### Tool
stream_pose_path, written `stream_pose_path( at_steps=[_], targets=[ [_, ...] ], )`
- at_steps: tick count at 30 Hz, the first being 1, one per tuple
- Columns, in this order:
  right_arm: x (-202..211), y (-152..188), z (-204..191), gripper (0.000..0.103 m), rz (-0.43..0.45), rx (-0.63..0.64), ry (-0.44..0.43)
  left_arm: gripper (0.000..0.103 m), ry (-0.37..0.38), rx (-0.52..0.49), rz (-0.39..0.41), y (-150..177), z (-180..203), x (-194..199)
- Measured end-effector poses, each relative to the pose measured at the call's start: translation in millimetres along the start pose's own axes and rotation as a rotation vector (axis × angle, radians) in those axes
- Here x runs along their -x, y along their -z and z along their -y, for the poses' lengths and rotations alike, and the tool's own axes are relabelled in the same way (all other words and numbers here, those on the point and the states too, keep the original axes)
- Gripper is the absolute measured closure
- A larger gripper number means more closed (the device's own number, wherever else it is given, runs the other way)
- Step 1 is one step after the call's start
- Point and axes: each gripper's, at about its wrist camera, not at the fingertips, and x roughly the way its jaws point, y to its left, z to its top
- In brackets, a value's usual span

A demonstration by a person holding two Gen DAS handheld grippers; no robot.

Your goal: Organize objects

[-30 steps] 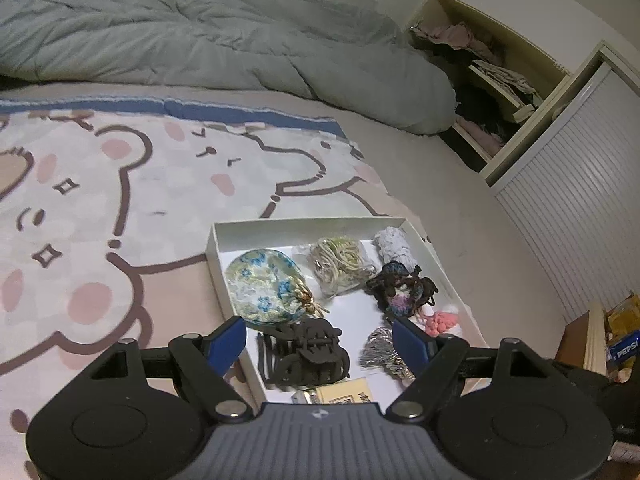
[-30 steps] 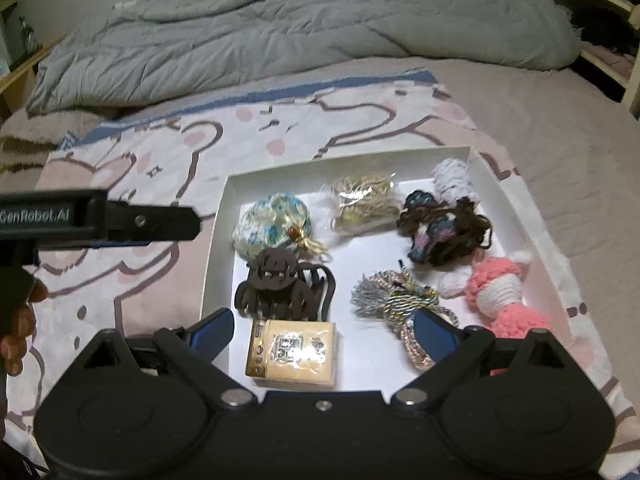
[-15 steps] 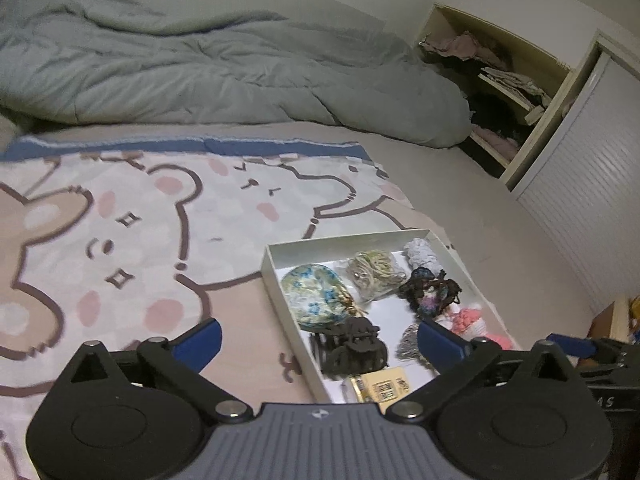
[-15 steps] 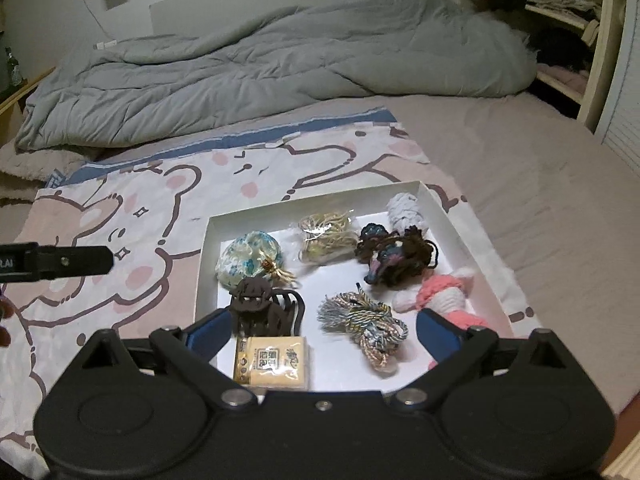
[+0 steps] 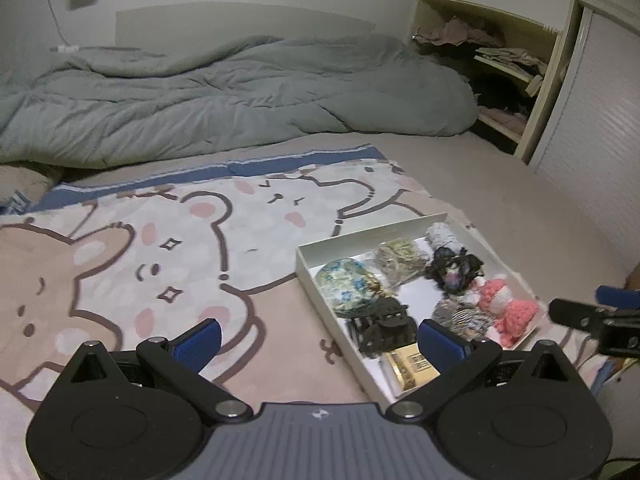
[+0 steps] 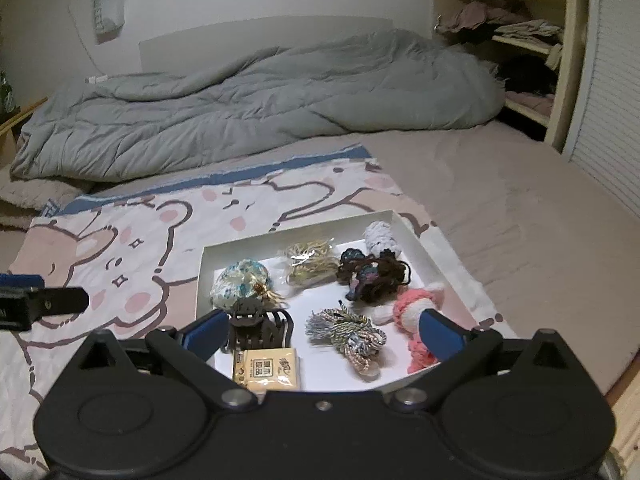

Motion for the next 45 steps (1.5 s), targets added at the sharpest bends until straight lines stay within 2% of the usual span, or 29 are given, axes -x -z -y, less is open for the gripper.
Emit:
stream_pose_path(
  at_steps=[8,17,30,45],
  targets=[
    [14,11,-1,0.001,0.013,-0.047,0.001,0.0,-0.028,0.013,0.0,12,-6,10],
    [20,26,-1,0.0,-0.032,-0.054,0.038,0.0,-0.065,-0.043,-0.014,24,1,19],
    [29,36,-4,0.0,-0.029,-0.068,0.065,0.0,-0.093,-0.058,-0.019,28,6,23],
    [28,37,-5,0.0,-0.043,-0.053,0.09,0.0,-0.09,-0.073,-0.03,29,12,18]
  ],
)
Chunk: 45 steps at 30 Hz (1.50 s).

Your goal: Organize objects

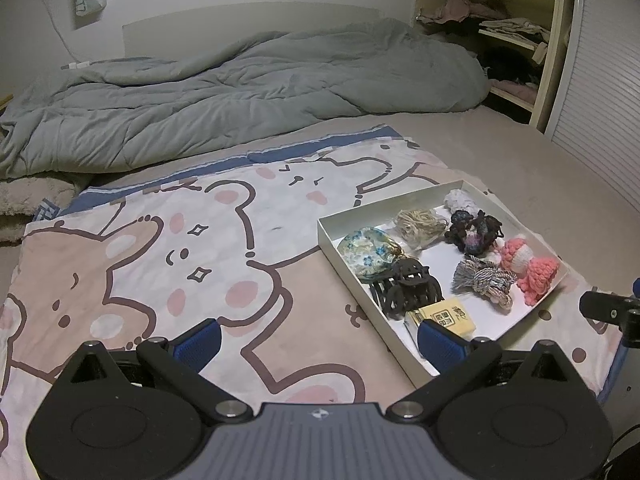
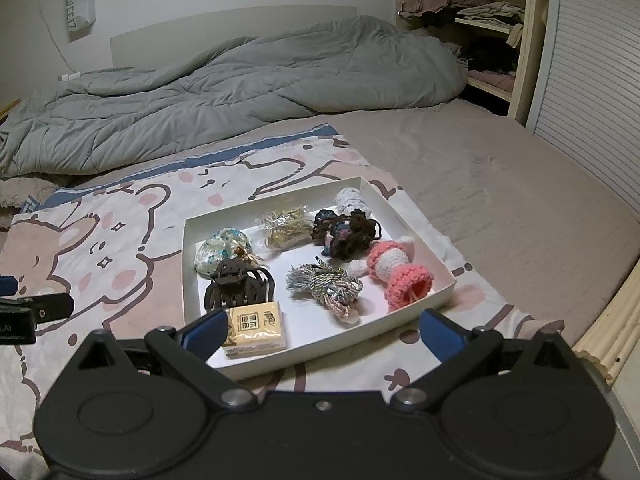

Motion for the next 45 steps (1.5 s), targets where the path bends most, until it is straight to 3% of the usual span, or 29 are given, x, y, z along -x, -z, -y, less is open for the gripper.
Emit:
stream_pose_path(
  at_steps=[45],
  targets=[
    [-1.8,0.9,-0.2,0.0,-0.012,0.002,0.002,0.0,0.008,0.0,-0.018,1.6,5.3,-4.4]
  ],
)
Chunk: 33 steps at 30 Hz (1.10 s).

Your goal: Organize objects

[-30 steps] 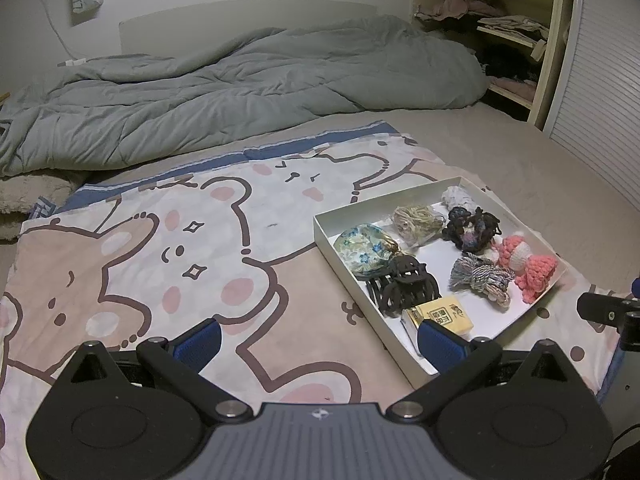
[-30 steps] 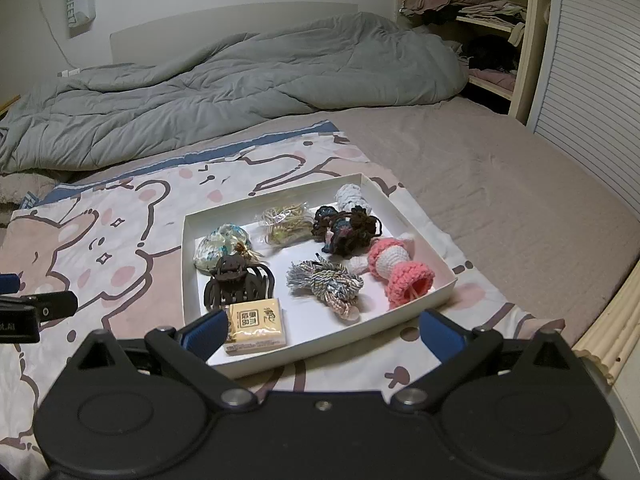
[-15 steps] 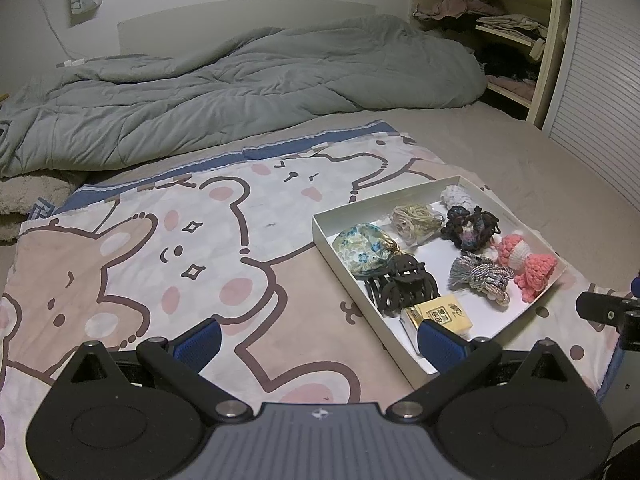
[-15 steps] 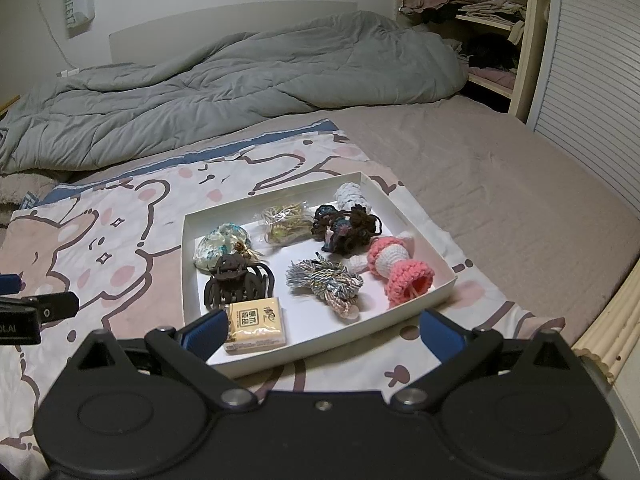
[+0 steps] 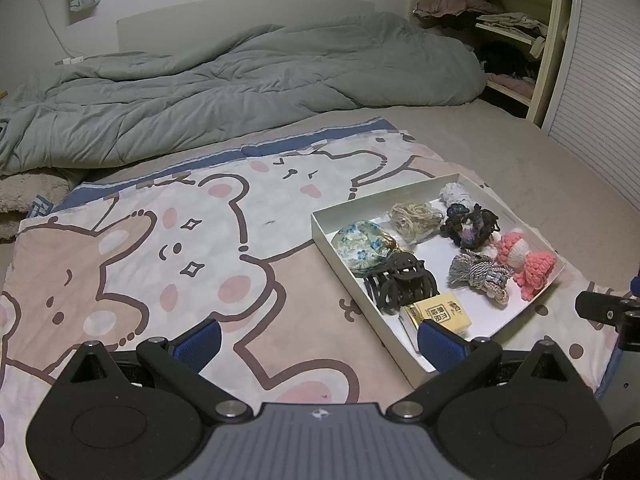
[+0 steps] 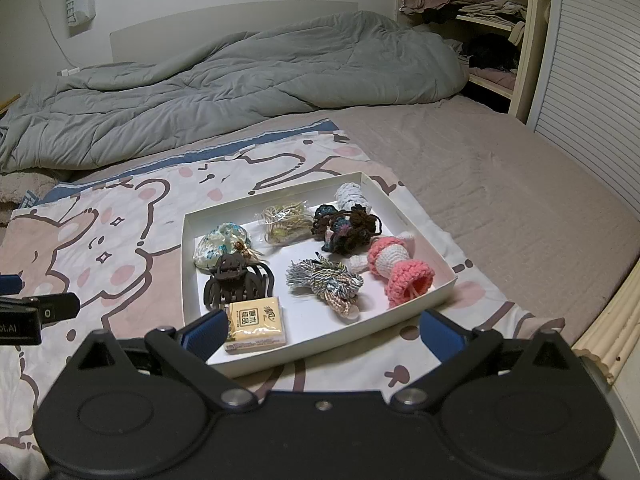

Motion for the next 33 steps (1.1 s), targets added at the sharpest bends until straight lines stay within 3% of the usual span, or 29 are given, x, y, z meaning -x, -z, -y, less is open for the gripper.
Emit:
stream_pose_path(
  at_steps=[33],
  targets=[
    [-0.8,0.5,-1.2,0.0,-0.001,0.007,0.002,0.0,0.003,-0.004,-0.008,-1.0,1.0,-0.2]
  ],
)
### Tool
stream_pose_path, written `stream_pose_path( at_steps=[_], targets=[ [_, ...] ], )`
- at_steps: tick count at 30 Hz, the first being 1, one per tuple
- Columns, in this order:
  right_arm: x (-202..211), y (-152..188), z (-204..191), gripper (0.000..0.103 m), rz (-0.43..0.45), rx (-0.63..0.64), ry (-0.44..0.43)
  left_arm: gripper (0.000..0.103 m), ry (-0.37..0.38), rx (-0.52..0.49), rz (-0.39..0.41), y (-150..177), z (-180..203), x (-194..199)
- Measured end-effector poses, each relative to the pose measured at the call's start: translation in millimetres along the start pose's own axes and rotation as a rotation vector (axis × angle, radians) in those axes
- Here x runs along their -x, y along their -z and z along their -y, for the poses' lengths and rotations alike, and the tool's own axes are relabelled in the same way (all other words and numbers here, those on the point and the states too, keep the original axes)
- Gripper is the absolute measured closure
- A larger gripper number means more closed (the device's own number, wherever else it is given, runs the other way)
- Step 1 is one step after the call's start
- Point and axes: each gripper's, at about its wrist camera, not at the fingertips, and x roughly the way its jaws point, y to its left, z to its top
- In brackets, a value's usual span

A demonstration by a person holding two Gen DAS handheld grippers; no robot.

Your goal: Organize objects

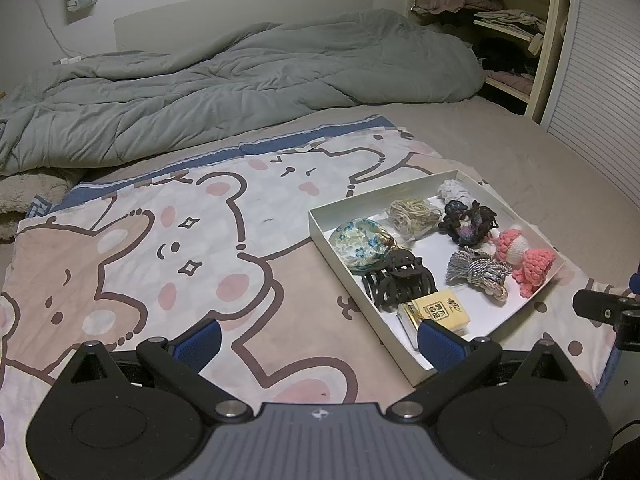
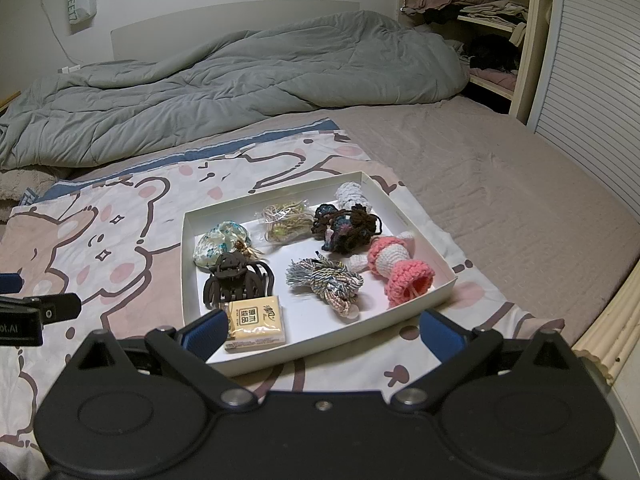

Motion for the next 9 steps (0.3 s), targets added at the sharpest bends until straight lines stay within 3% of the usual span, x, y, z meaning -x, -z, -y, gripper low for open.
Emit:
stream_pose_path(
  at_steps=[9],
  targets=[
    [-0.6,0.5,0.3,0.0,0.0,-0.001,0.0,0.0,0.007,0.002,-0.004,0.9,0.5,-0.3]
  ],
)
